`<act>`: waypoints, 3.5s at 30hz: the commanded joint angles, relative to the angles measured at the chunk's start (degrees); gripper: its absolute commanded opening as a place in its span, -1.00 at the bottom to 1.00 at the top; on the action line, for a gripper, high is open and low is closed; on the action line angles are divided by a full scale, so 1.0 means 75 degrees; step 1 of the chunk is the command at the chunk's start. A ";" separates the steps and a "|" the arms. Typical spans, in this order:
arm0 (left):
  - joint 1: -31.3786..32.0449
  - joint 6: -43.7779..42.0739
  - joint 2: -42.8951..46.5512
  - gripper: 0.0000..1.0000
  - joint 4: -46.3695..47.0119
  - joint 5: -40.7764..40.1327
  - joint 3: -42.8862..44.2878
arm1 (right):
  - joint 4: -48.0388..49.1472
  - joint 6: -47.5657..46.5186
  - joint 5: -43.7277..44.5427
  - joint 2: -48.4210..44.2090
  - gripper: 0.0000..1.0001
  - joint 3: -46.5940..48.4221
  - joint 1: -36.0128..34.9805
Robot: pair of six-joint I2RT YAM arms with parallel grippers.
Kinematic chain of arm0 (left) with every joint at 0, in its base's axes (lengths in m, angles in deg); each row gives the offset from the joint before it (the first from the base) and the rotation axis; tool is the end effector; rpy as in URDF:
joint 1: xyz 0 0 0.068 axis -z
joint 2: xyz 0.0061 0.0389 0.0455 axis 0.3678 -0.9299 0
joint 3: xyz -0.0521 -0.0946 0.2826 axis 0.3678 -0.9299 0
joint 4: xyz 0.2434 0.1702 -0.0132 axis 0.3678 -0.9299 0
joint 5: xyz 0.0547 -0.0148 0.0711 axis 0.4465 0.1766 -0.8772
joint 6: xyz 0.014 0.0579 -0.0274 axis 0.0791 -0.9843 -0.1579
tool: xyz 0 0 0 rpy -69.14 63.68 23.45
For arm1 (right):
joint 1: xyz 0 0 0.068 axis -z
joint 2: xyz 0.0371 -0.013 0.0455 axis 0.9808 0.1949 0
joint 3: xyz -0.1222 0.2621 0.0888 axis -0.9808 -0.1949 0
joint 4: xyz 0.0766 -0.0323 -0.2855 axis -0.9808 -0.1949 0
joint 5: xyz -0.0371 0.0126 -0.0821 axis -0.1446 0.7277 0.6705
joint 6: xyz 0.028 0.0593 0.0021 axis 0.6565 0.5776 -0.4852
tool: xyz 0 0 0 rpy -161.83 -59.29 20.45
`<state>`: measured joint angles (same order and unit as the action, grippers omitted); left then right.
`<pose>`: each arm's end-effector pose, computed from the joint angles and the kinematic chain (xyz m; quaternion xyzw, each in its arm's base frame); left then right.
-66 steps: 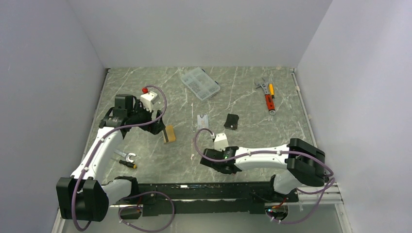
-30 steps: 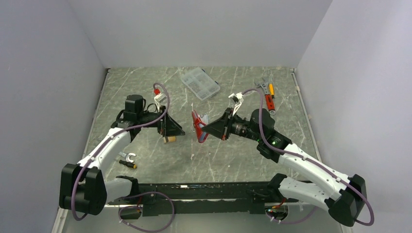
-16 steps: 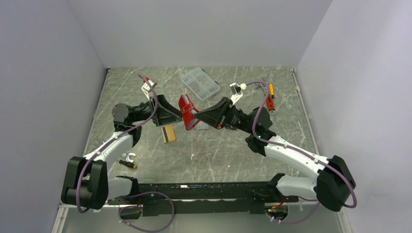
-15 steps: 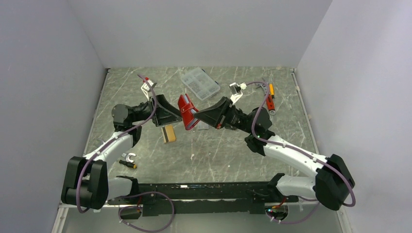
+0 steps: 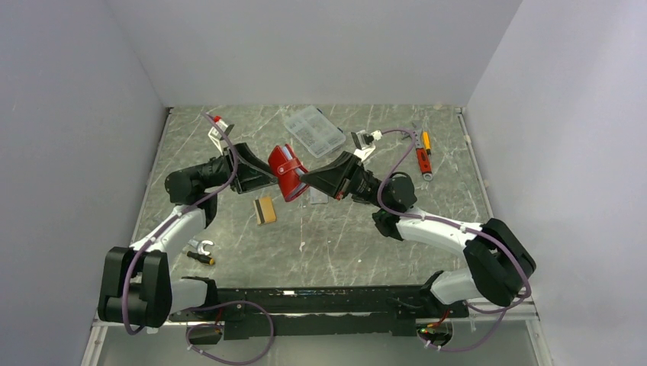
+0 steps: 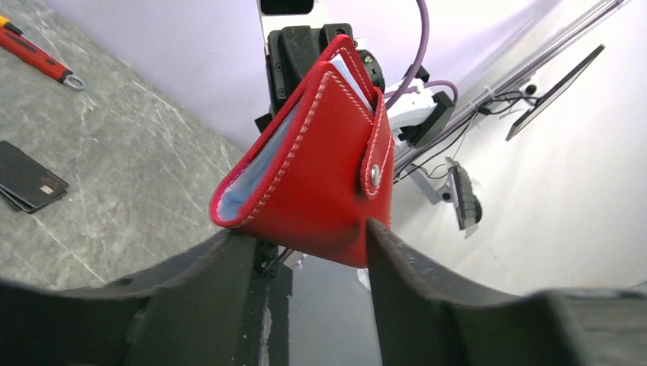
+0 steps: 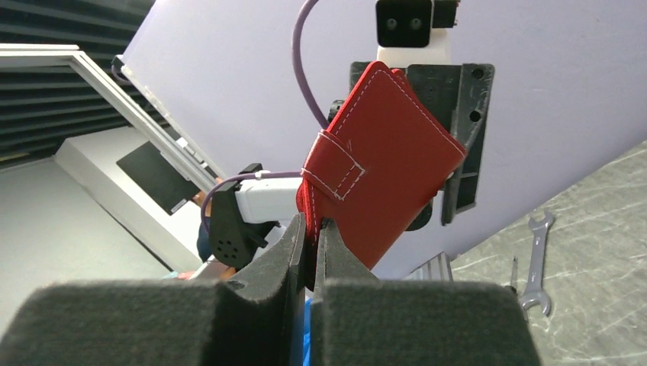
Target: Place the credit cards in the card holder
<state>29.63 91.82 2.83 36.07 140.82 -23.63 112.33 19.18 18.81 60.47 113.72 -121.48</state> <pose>0.2449 -0.0836 0.3403 0.1923 0.5869 -0.7142 0.3294 0.2133 0.2324 0.3336 -0.1179 0.4981 0.7751 0.3705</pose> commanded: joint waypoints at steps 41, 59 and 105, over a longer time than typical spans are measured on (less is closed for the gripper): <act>0.1173 -1.0440 0.0615 -1.00 -1.3766 -0.0405 0.3623 | -0.9545 -0.5521 -0.1120 -0.1701 0.98 0.2829 0.0727; 0.1750 -1.1713 0.0657 -1.00 -1.5362 -0.1748 0.4422 | -1.0533 -0.5572 -0.0663 -0.1639 0.76 0.2873 0.0716; 0.1425 -1.0371 0.0877 0.76 -1.3020 0.0227 0.2753 | -0.5486 -0.3495 -0.2046 -0.1873 -0.91 0.1183 0.0481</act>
<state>40.60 9.18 8.12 -70.29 136.86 -2.67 61.01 -10.33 7.64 44.80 121.74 -117.96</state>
